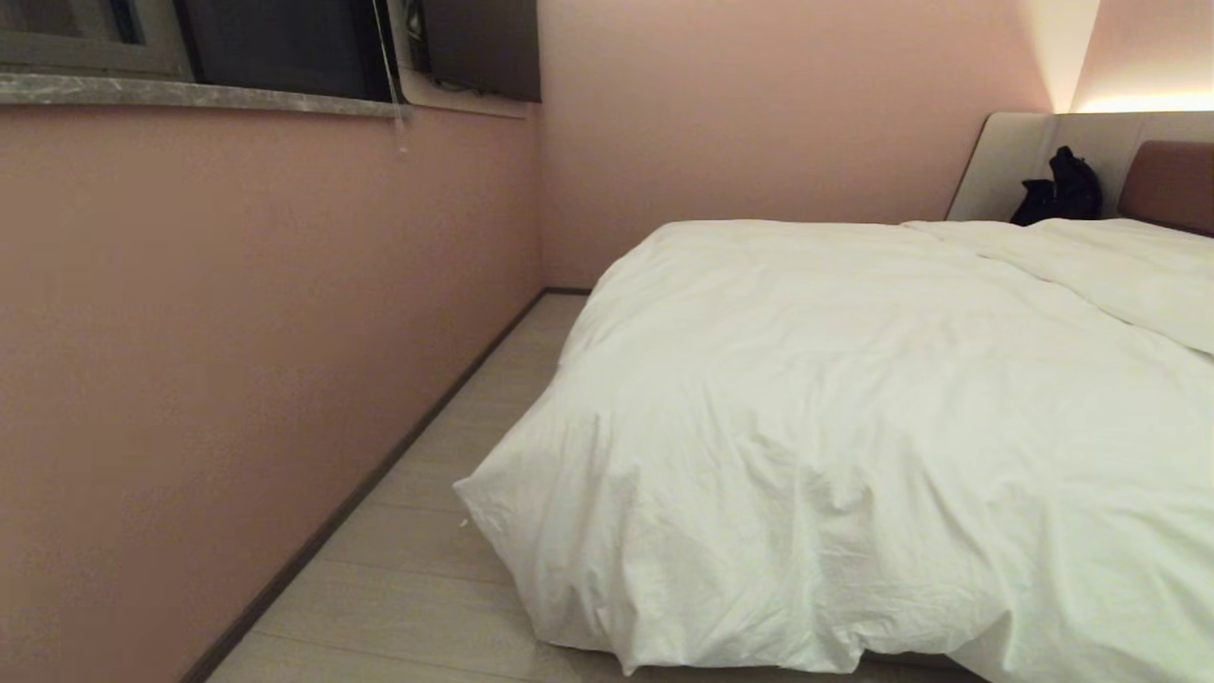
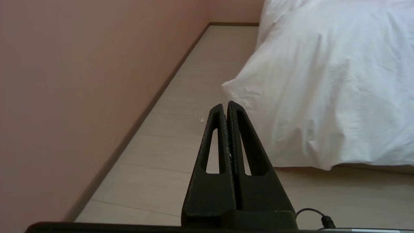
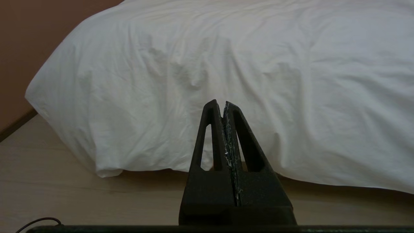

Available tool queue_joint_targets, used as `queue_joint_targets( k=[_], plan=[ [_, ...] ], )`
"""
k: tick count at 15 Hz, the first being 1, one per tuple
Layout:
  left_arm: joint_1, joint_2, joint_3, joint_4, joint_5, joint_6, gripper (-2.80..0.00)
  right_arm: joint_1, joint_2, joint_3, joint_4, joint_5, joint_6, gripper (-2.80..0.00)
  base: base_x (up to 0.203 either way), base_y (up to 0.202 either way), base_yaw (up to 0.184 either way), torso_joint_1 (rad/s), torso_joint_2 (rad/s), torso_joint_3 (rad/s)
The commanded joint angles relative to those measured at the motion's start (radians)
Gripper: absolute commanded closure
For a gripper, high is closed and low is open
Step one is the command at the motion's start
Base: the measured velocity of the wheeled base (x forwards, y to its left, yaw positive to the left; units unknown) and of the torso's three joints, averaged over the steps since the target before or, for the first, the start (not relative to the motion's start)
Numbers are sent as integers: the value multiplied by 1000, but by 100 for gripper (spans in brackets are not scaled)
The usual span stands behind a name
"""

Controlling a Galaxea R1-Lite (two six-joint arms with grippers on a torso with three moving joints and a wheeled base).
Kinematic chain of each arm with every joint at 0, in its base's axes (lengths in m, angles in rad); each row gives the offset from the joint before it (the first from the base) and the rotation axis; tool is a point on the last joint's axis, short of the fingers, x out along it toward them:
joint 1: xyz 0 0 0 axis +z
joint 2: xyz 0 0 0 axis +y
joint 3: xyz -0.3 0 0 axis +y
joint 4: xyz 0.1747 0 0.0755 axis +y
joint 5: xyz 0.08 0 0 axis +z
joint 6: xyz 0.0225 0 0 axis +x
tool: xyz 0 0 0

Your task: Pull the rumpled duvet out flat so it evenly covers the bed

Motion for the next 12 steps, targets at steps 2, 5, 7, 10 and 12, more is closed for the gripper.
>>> queue_joint_targets(
  k=[2, 5, 7, 10, 12],
  plan=[
    [0, 0, 0, 0, 0, -2, 0, 1, 0, 0, 0, 0, 0, 0, 0, 197, -2, -1, 2, 3],
    [0, 0, 0, 0, 0, 0, 0, 1, 0, 0, 0, 0, 0, 0, 0, 196, -2, 0, 2, 3],
    [0, 0, 0, 0, 0, 0, 0, 1, 0, 0, 0, 0, 0, 0, 0, 196, 0, 1, 2, 3],
    [0, 0, 0, 0, 0, 0, 0, 0, 0, 0, 0, 0, 0, 0, 0, 198, 0, 0, 3, 6],
    [0, 0, 0, 0, 0, 0, 0, 1, 0, 0, 0, 0, 0, 0, 0, 194, 1, 1, -1, 2]
  ],
)
